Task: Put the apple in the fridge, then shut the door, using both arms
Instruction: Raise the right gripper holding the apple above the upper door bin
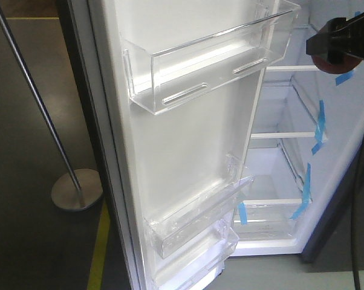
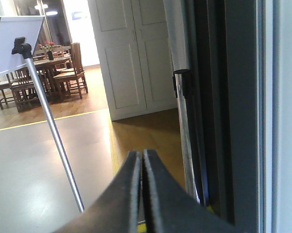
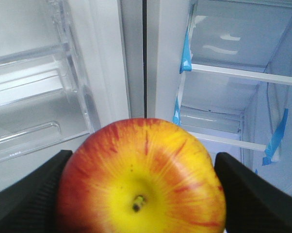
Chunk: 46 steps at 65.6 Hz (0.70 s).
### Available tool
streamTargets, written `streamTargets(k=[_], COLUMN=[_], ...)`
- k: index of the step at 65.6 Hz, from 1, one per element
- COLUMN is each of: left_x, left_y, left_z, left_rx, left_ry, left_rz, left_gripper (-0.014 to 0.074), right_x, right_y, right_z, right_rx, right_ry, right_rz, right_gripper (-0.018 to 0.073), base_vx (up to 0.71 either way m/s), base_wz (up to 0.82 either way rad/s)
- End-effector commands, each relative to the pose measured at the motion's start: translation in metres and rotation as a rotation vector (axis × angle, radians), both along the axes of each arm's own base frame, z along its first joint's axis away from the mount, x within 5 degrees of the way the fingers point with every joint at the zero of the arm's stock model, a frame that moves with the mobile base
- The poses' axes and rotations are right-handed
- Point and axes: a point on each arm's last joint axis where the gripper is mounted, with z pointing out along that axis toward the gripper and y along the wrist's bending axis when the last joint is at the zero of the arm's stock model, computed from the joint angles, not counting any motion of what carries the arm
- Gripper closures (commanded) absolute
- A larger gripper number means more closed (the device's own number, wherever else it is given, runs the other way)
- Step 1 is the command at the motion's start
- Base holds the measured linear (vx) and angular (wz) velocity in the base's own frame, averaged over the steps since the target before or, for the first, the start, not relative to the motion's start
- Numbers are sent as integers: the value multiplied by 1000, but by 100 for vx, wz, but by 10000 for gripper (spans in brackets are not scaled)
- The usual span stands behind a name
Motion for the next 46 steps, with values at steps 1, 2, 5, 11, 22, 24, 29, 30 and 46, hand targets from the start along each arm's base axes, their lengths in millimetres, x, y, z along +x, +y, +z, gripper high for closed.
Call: streamTargets(k=[1, 2, 5, 11, 22, 24, 29, 30, 46], left_x=[-3, -3, -3, -3, -3, -3, -3, -3, -3], left_y=[0, 0, 0, 0, 0, 0, 0, 0, 0], left_z=[14, 14, 14, 14, 14, 14, 14, 14, 14], left_rx=[-28, -28, -28, -28, -28, -28, -28, -28, -28], left_ry=[-103, -103, -103, -103, -103, -103, -103, -103, -103], left_rz=[-6, -6, -6, -6, -6, -6, -6, -6, -6], left_gripper=[603, 603, 603, 603, 603, 603, 603, 603, 603], right_x=[-8, -8, -8, -8, -8, -8, -8, -8, -8], right_y=[-2, -2, -2, -2, -2, -2, -2, -2, -2], right_z=[27, 27, 27, 27, 27, 27, 27, 27, 27], right_rx=[14, 14, 14, 14, 14, 14, 14, 14, 19], right_ry=[-139, -139, -139, -139, -139, -139, -139, -139, -139], right_rz=[-22, -22, -22, -22, -22, -22, -22, -22, -23], right_gripper=[458, 458, 458, 458, 458, 458, 458, 458, 458], base_vx=[0, 0, 0, 0, 0, 0, 0, 0, 0], base_wz=[0, 0, 0, 0, 0, 0, 0, 0, 0])
